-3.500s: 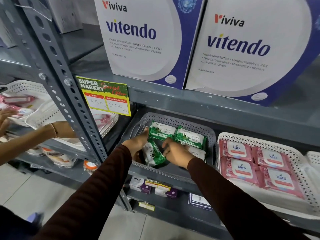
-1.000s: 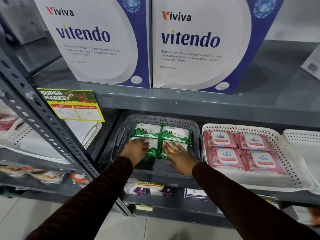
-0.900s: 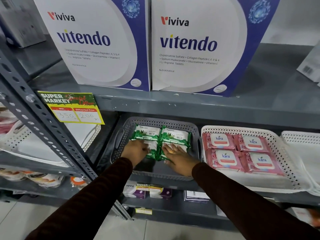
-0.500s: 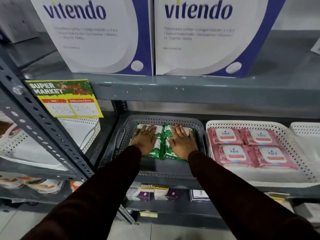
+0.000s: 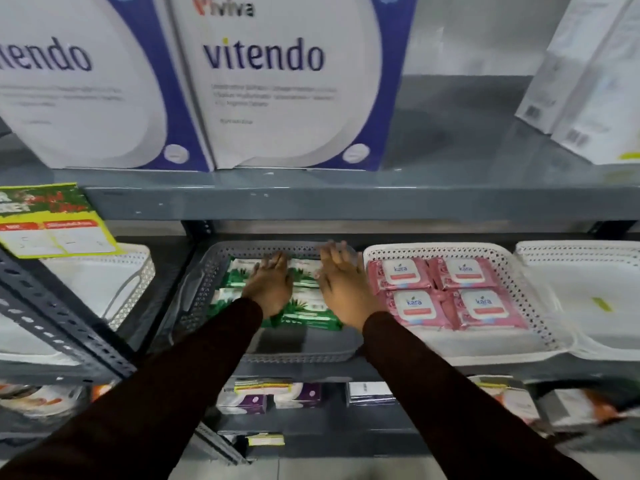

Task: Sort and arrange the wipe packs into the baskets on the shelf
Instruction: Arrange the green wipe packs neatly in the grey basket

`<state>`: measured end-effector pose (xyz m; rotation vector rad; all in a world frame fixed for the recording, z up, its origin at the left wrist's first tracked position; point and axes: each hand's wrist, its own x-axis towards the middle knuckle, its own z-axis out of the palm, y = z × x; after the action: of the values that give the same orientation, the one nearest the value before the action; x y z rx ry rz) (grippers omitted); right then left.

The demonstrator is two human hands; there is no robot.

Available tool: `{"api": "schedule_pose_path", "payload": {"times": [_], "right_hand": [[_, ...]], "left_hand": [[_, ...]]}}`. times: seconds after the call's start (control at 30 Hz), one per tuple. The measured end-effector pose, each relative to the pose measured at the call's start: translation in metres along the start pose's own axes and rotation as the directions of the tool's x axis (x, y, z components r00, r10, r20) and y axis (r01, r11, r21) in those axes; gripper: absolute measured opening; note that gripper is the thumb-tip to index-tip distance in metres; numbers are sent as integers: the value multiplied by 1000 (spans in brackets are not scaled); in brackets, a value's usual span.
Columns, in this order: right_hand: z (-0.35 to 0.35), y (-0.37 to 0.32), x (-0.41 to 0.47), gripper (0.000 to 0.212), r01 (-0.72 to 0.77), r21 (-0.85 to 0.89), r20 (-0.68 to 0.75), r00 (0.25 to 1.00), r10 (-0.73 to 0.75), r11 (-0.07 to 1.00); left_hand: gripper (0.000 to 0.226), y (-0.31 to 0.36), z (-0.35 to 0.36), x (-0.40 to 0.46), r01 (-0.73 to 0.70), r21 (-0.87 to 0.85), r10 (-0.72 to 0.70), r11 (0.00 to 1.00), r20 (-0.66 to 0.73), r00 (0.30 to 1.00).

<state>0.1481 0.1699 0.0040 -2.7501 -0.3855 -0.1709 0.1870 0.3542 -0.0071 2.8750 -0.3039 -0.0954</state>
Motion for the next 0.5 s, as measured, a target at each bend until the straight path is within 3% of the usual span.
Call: {"api": "schedule_pose_path", "payload": {"times": [0.13, 0.23, 0.3, 0.43, 0.5], "right_hand": [[-37, 93, -54, 57, -124, 23, -109, 986, 126, 992], [-60, 171, -82, 56, -254, -144, -54, 967, 249, 956], [-71, 205, -93, 61, -301, -253, 26, 948, 317, 920], [-70, 232, -105, 61, -264, -263, 167, 935, 313, 928], [-63, 232, -104, 61, -269, -274, 197, 924, 327, 923]], "left_hand": [[50, 108, 1, -17, -209, -260, 152, 943, -224, 963], [56, 185, 18, -18, -336, -222, 289, 915, -218, 932], [58, 219, 37, -9, -311, -104, 298, 945, -121, 947], [62, 248, 75, 1, -116, 22, 112, 993, 146, 983], [60, 245, 87, 2, -77, 25, 73, 997, 138, 988]]}}
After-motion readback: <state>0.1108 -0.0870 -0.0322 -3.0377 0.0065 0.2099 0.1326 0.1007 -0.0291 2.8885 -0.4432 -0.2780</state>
